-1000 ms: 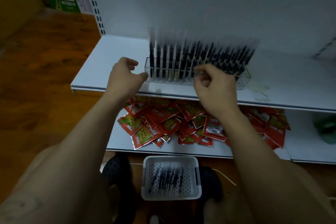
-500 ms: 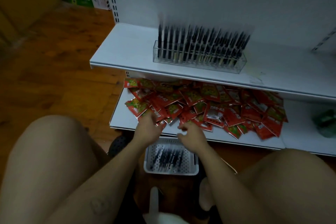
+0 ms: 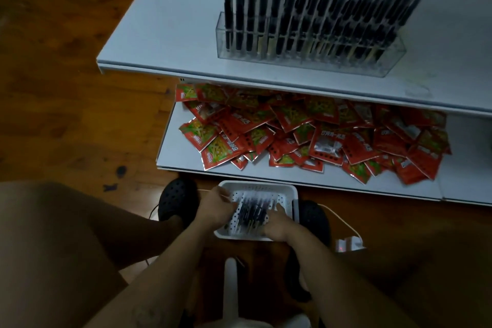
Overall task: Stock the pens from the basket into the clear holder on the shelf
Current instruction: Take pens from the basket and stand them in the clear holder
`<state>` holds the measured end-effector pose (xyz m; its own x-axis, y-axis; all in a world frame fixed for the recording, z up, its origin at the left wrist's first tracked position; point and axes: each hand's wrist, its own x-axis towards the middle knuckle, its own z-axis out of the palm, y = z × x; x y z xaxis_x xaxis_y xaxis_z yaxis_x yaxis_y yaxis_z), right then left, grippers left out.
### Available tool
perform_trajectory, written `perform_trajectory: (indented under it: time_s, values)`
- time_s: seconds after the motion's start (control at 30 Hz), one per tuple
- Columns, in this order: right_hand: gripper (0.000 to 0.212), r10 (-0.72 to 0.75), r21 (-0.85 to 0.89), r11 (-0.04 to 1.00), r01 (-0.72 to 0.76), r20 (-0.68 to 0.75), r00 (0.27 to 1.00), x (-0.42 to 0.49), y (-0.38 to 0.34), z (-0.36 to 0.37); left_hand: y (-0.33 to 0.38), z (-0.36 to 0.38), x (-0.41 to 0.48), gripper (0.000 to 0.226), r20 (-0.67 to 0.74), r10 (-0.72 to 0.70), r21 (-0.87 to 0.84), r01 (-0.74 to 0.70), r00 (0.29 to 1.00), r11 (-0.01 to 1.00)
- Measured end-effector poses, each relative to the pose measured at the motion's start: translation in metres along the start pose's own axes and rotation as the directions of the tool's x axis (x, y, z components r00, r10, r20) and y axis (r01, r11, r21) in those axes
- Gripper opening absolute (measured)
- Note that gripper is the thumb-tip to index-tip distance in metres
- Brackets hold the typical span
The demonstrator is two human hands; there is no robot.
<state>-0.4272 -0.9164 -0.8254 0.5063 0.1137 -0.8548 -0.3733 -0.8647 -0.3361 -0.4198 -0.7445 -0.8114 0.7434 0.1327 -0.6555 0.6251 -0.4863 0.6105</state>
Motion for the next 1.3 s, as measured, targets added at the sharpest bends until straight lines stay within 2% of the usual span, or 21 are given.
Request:
perform_trajectory:
  time_s: [0.07,0.13,0.3,0.43,0.53,0.6,0.67,0.73,0.8,0.9,0.93,1.03,1.1,1.2,1.3]
  values:
    - [0.056,0.025,-0.002,1.0,-0.025,0.031,0.999,0.023,0.003,0.005,-0.009,0.009,0.01,0.033,0.038,-0.068,0.01,0.068,0.997,0.998]
    - [0.064,0.082,0.015,0.996,-0.083,0.05,0.995,0.054,0.013,0.023,-0.019,0.022,0.02,0.034,0.071,-0.127,-0.007,0.128,0.989,0.992]
    - [0.072,0.08,0.023,0.996,-0.082,0.082,0.993,0.102,0.018,0.043,-0.031,0.049,0.051,0.027,0.112,-0.211,-0.021,0.215,0.971,0.976]
    - [0.062,0.132,0.025,0.991,-0.133,0.044,0.99,0.132,0.02,0.039,-0.024,0.053,0.078,0.027,0.109,-0.229,-0.049,0.236,0.967,0.971]
    - [0.055,0.152,0.052,0.986,-0.156,0.078,0.985,0.143,0.021,0.041,-0.021,0.052,0.09,0.029,0.096,-0.209,-0.042,0.214,0.973,0.976]
    - [0.058,0.218,0.209,0.951,-0.229,0.072,0.973,0.147,0.019,0.045,-0.022,0.053,0.095,0.024,0.079,-0.208,-0.046,0.212,0.975,0.976]
    - [0.061,0.325,0.476,0.827,-0.301,0.033,0.945,0.15,0.013,0.049,-0.022,0.055,0.096,0.02,0.058,-0.207,-0.063,0.211,0.977,0.975]
    - [0.056,0.399,0.629,0.711,-0.314,0.007,0.917,0.153,0.01,0.053,-0.023,0.057,0.094,0.019,0.054,-0.202,-0.08,0.206,0.978,0.975]
    - [0.041,0.417,0.677,0.678,-0.287,-0.032,0.908,0.15,0.012,0.051,-0.022,0.056,0.092,0.016,0.061,-0.198,-0.099,0.203,0.978,0.974]
    - [0.027,0.424,0.627,0.75,-0.209,-0.214,0.88,0.134,0.016,0.041,-0.02,0.05,0.089,0.011,0.066,-0.197,-0.127,0.204,0.978,0.971]
    - [0.024,0.42,0.661,0.732,-0.164,-0.249,0.872,0.126,0.016,0.037,-0.018,0.048,0.088,0.011,0.066,-0.191,-0.125,0.198,0.979,0.972]
    - [0.021,0.412,0.83,0.556,-0.04,-0.233,0.881,0.101,0.015,0.022,-0.005,0.039,0.079,0.01,0.058,-0.141,-0.132,0.147,0.988,0.98]
    - [0.03,0.364,0.873,0.486,-0.045,-0.155,0.919,0.082,0.01,0.009,0.008,0.032,0.071,0.01,0.043,-0.086,-0.14,0.091,0.995,0.986]
    - [0.047,0.237,0.892,0.451,-0.013,-0.106,0.966,0.055,0.001,-0.006,0.031,0.019,0.056,0.009,0.057,-0.01,-0.154,0.018,0.998,0.988]
    - [0.043,0.116,0.889,0.451,0.08,-0.147,0.982,0.026,-0.013,-0.022,0.051,0.002,0.033,0.017,0.042,0.074,-0.148,-0.067,0.996,0.987]
